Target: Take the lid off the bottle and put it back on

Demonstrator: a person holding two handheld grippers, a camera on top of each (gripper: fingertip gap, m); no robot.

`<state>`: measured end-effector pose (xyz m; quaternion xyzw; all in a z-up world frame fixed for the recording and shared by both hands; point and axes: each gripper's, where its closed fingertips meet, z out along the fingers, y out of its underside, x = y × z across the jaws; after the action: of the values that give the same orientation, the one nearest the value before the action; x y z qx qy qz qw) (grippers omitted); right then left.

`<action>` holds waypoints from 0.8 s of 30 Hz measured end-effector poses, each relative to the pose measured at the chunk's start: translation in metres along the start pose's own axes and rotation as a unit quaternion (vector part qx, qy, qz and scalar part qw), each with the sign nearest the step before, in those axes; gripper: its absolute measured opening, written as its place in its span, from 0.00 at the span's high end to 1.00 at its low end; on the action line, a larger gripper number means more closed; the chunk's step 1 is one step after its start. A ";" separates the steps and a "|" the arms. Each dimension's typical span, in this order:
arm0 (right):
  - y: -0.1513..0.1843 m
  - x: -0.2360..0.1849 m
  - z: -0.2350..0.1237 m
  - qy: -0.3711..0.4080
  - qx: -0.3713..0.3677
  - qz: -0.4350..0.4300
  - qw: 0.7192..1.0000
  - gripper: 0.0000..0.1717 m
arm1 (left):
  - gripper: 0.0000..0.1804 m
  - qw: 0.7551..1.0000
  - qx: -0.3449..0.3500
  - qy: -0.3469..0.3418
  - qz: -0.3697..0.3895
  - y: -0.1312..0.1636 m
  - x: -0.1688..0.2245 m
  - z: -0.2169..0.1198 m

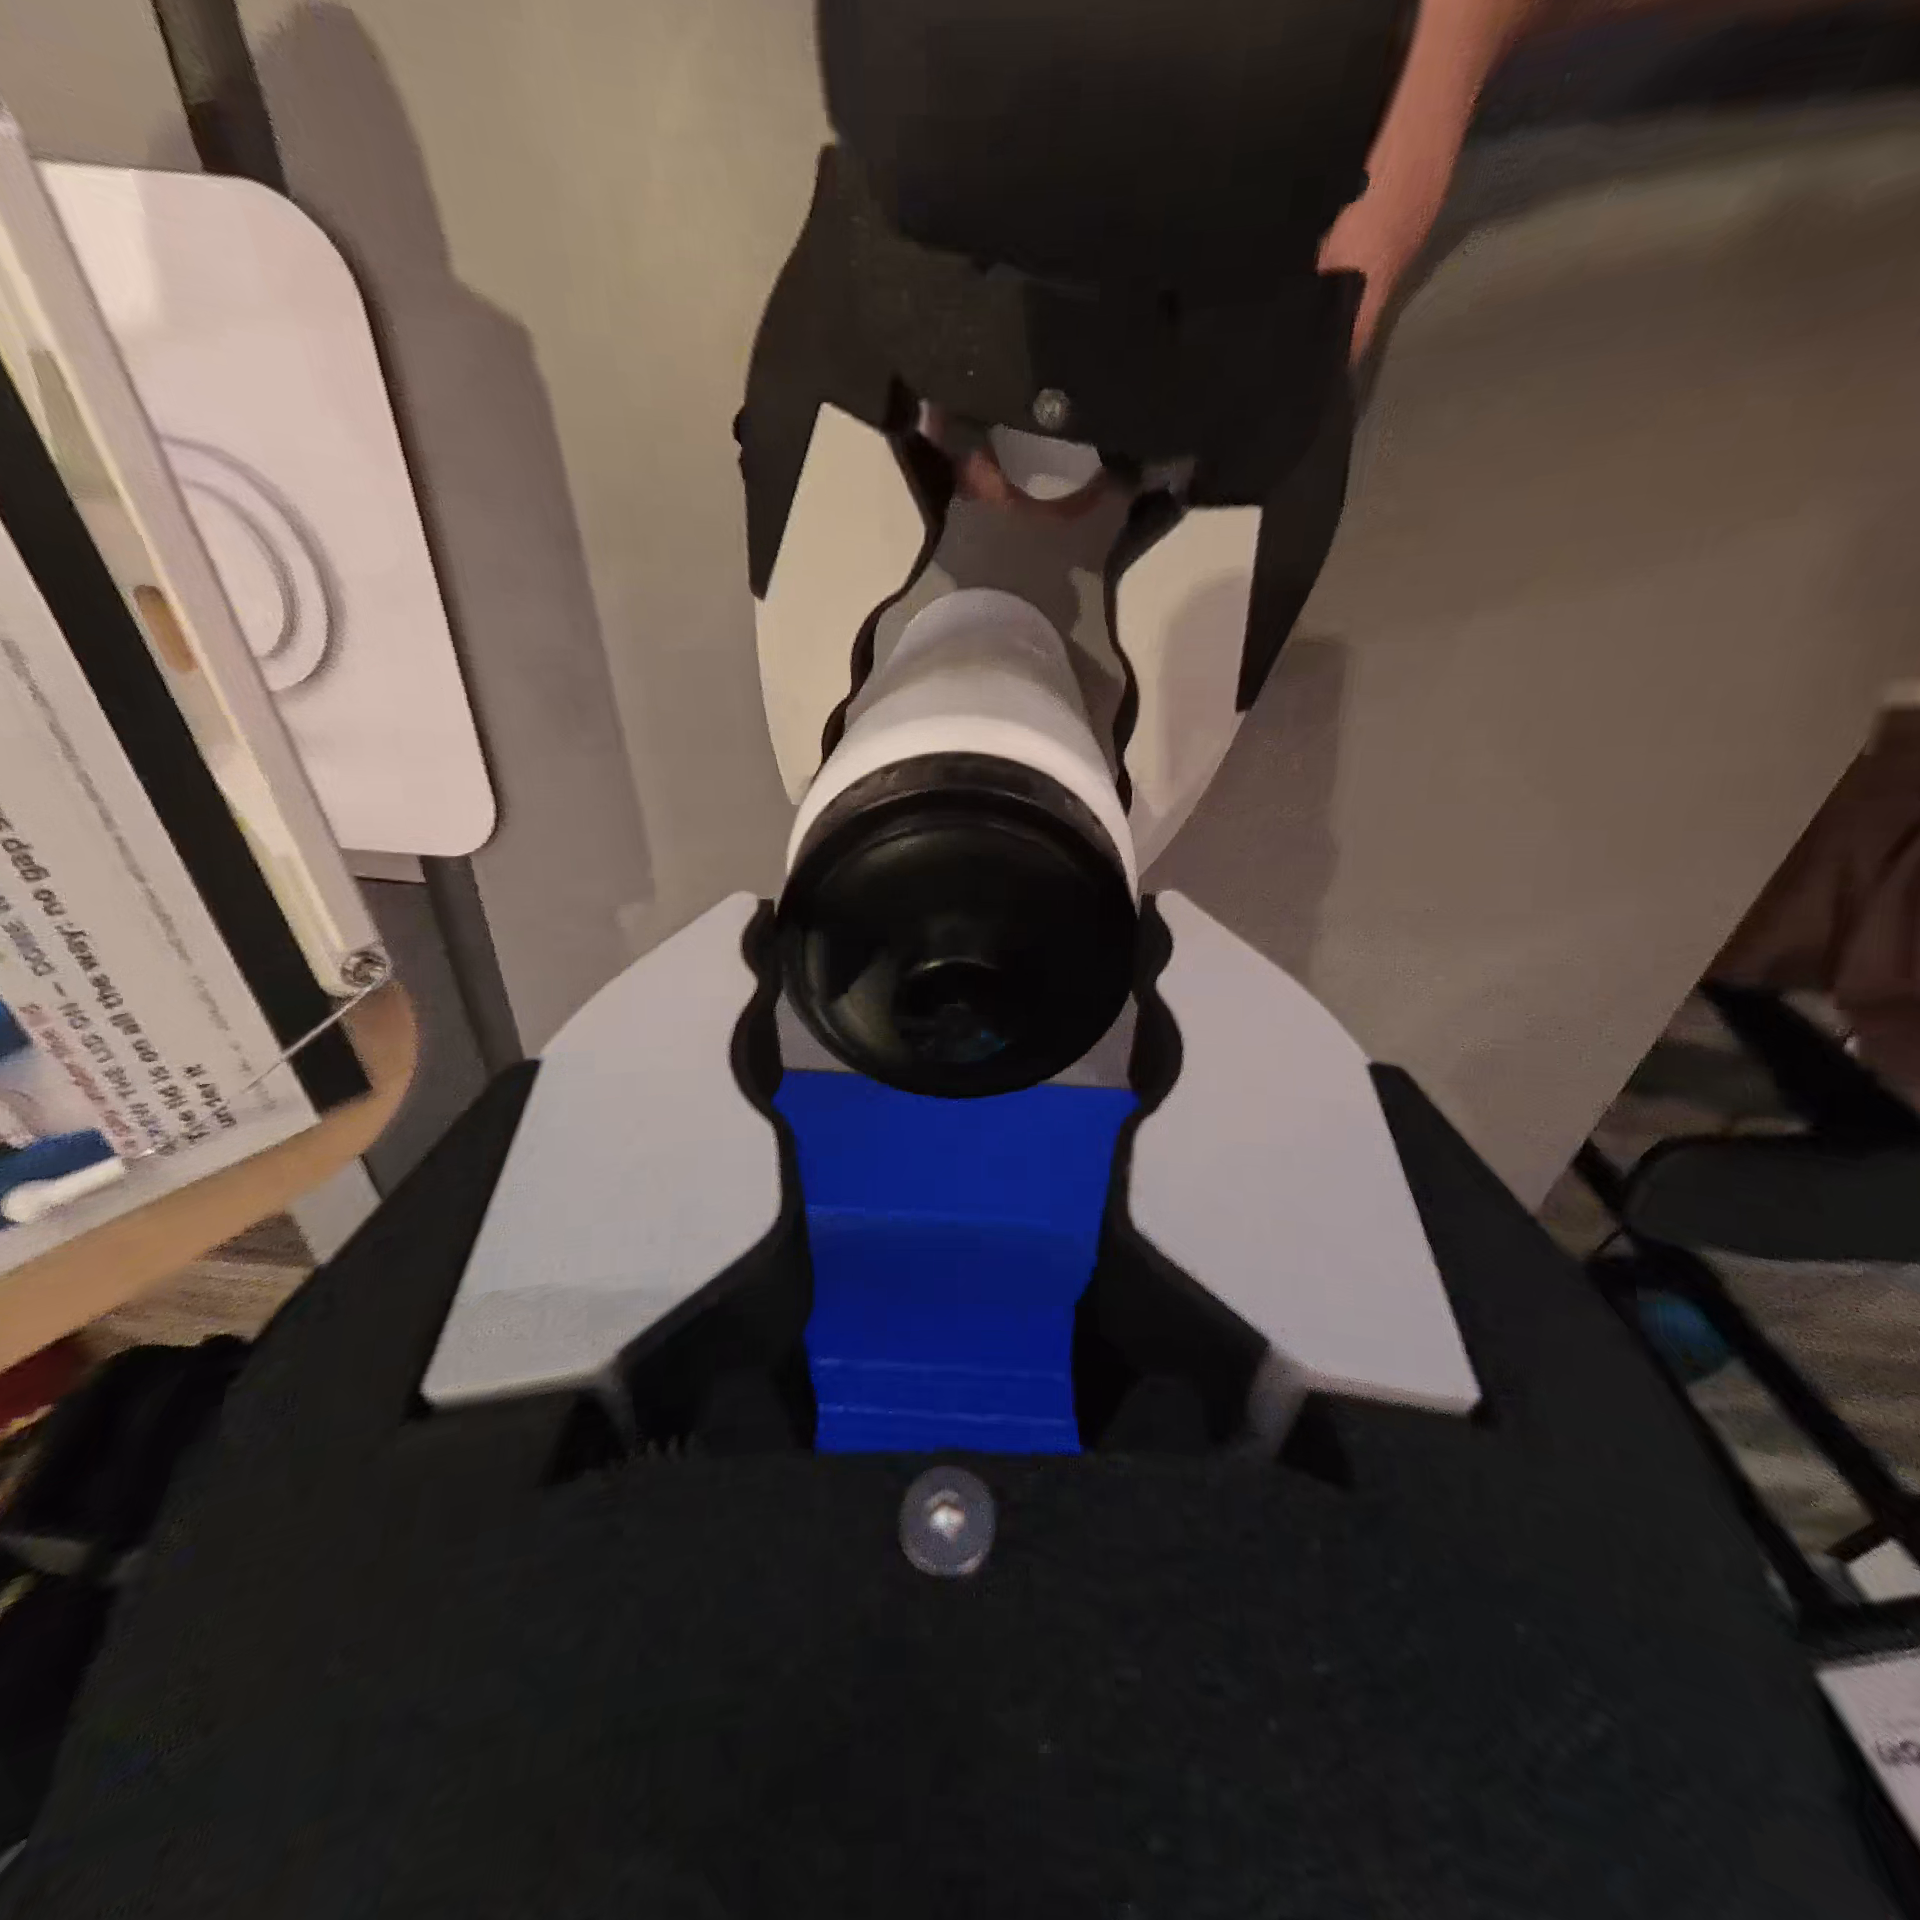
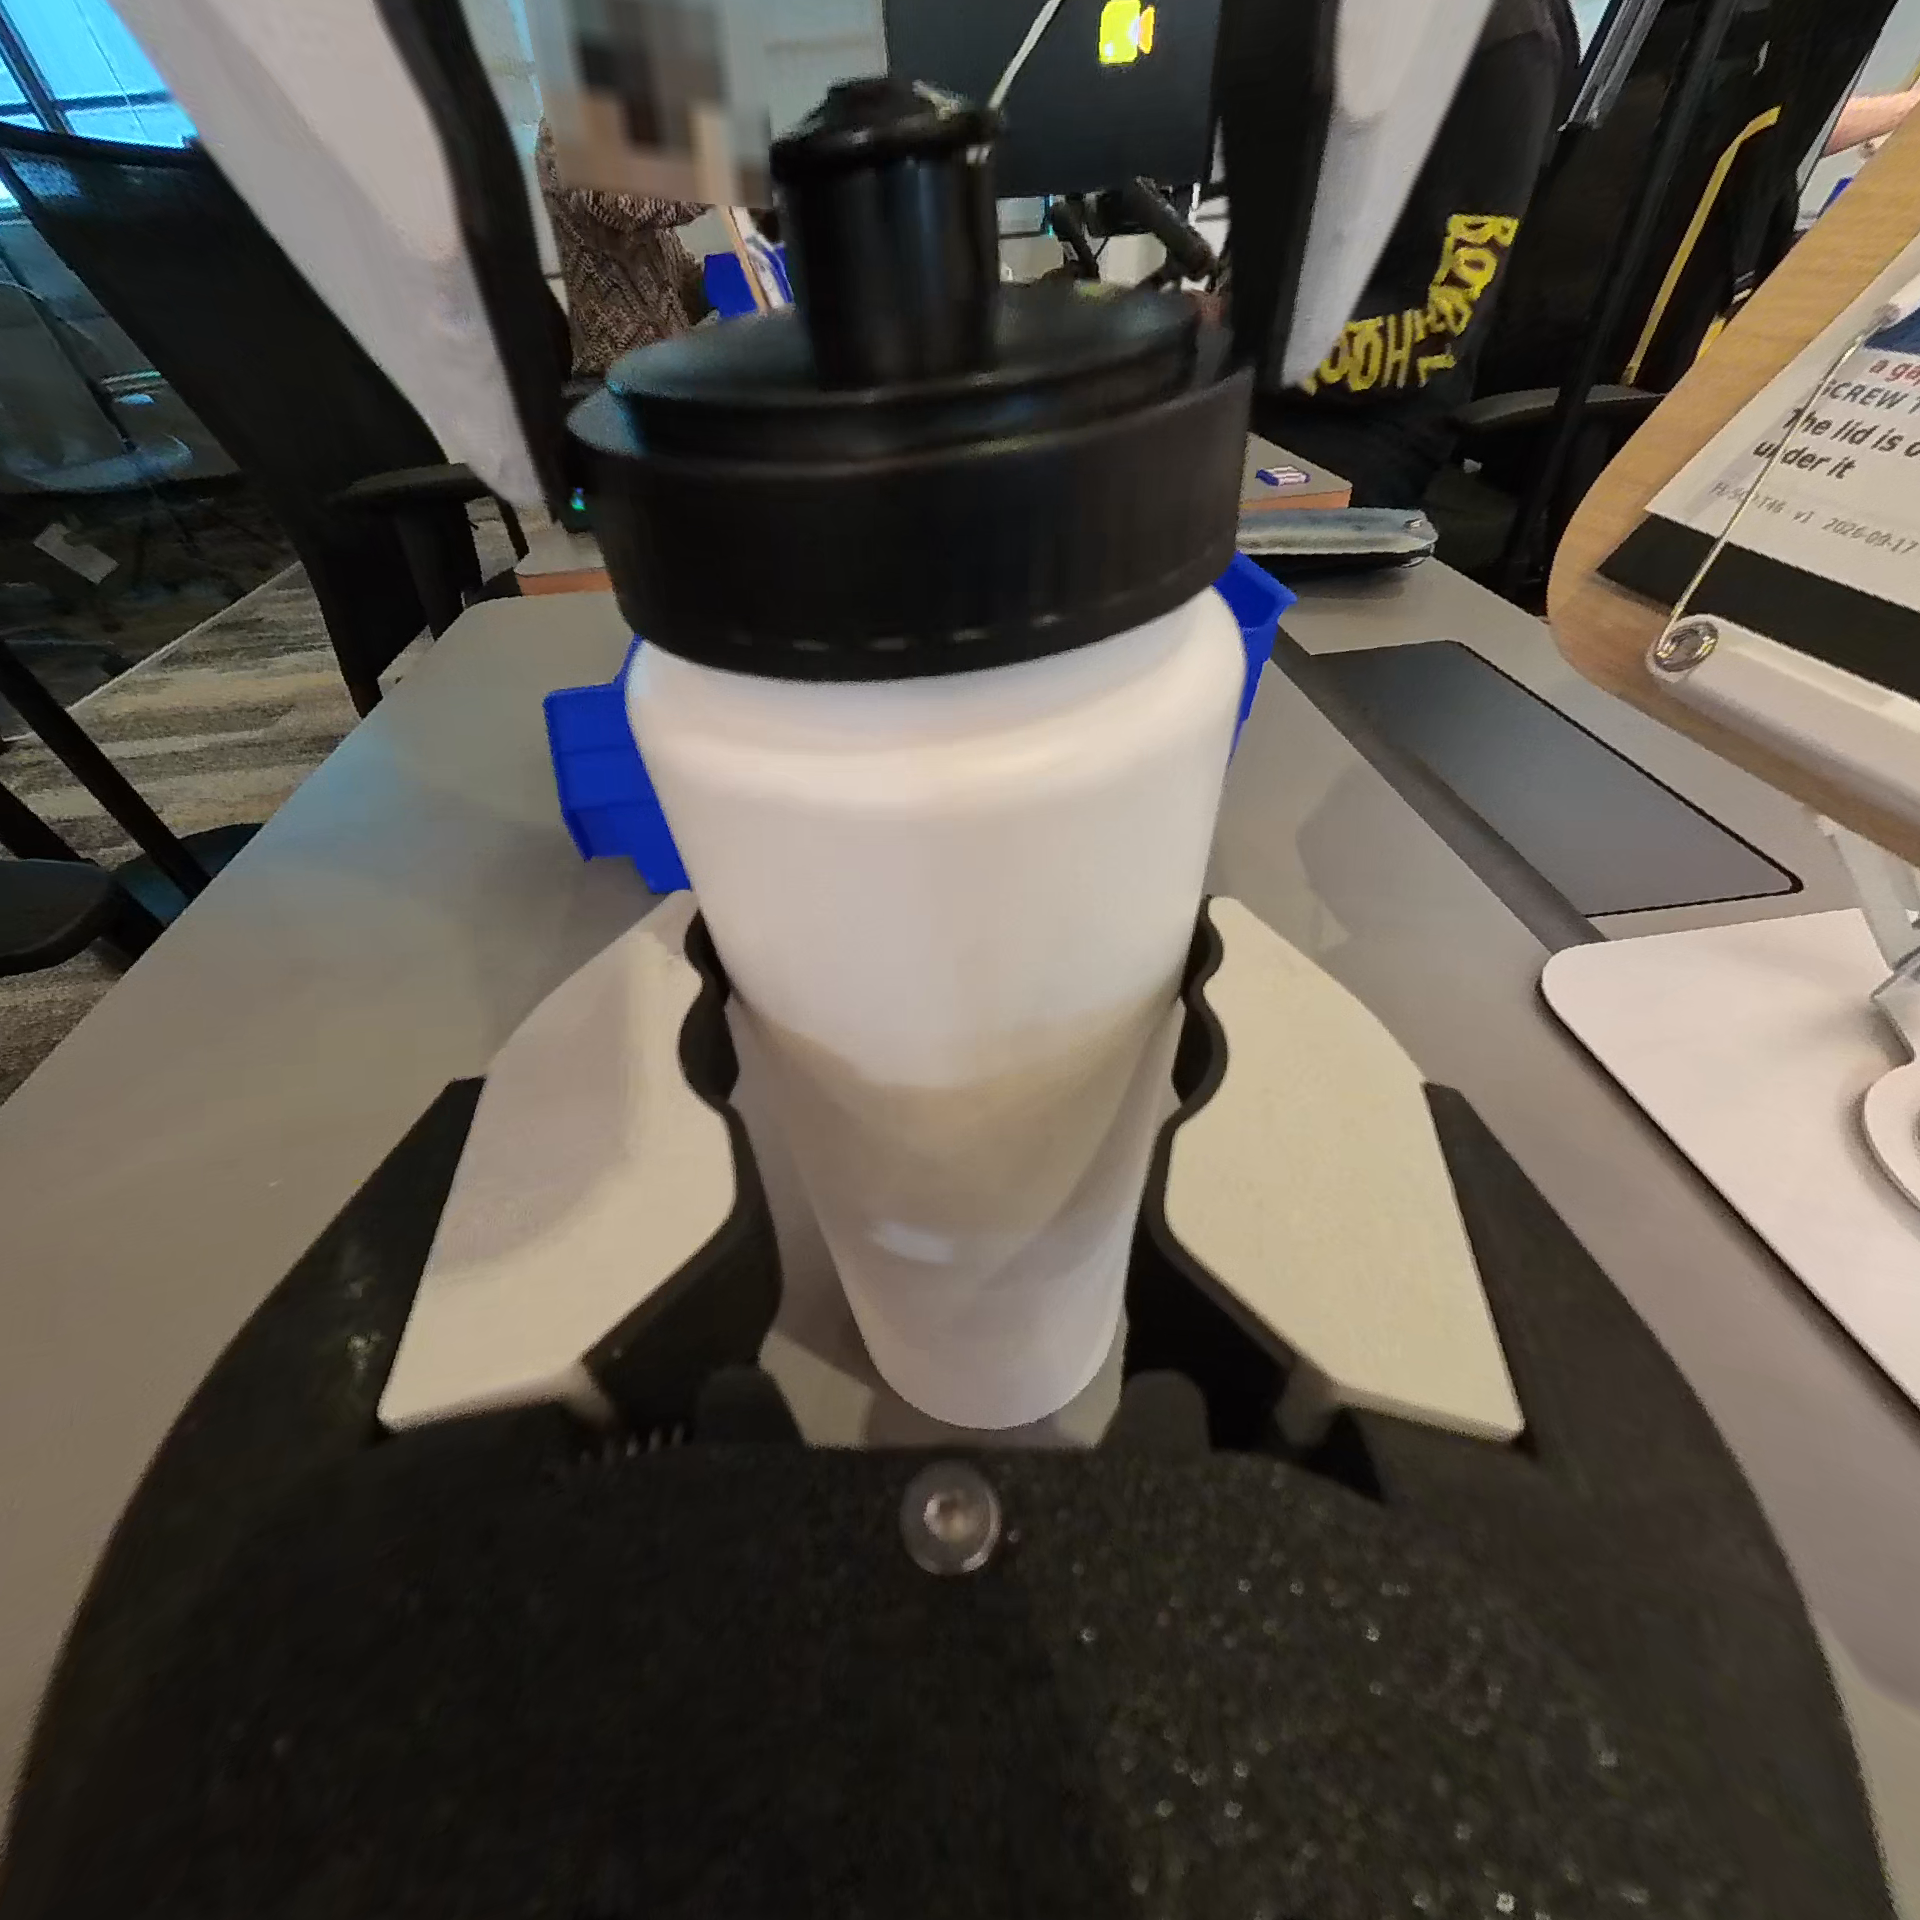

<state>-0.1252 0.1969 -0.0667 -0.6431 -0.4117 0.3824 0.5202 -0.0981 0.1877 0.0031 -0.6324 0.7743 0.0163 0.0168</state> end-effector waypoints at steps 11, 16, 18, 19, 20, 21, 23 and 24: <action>0.000 0.001 0.001 0.006 -0.003 0.001 1.000 0.51 | 0.40 0.967 0.084 -0.069 -0.230 -0.005 -0.012 -0.021; 0.001 0.001 0.001 0.006 -0.007 0.001 1.000 0.51 | 0.46 0.900 0.094 -0.071 -0.420 0.008 -0.003 -0.004; 0.001 0.001 0.002 0.007 -0.009 0.001 1.000 0.51 | 0.49 0.883 0.100 -0.067 -0.454 0.008 -0.004 0.002; 0.001 0.001 0.002 0.007 -0.009 0.000 1.000 0.51 | 0.52 0.879 0.101 -0.063 -0.462 0.008 -0.005 0.005; 0.001 0.001 0.001 0.007 -0.009 0.000 1.000 0.51 | 0.57 0.877 0.102 -0.055 -0.466 0.006 -0.004 0.007; 0.001 0.001 0.001 0.006 -0.009 0.000 1.000 0.51 | 0.61 0.876 0.104 -0.047 -0.469 0.005 -0.004 0.007; 0.001 0.001 0.001 0.006 -0.008 0.001 1.000 0.51 | 0.61 0.882 0.096 -0.040 -0.460 0.005 -0.003 0.007; 0.001 0.000 0.001 0.005 -0.007 0.001 1.000 0.51 | 0.61 0.891 0.089 -0.040 -0.444 0.005 -0.003 0.007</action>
<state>-0.1261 0.1977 -0.0677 -0.6492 -0.4115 0.3762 0.5174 -0.1026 0.1920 -0.0041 -0.9048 0.4100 -0.0368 0.1091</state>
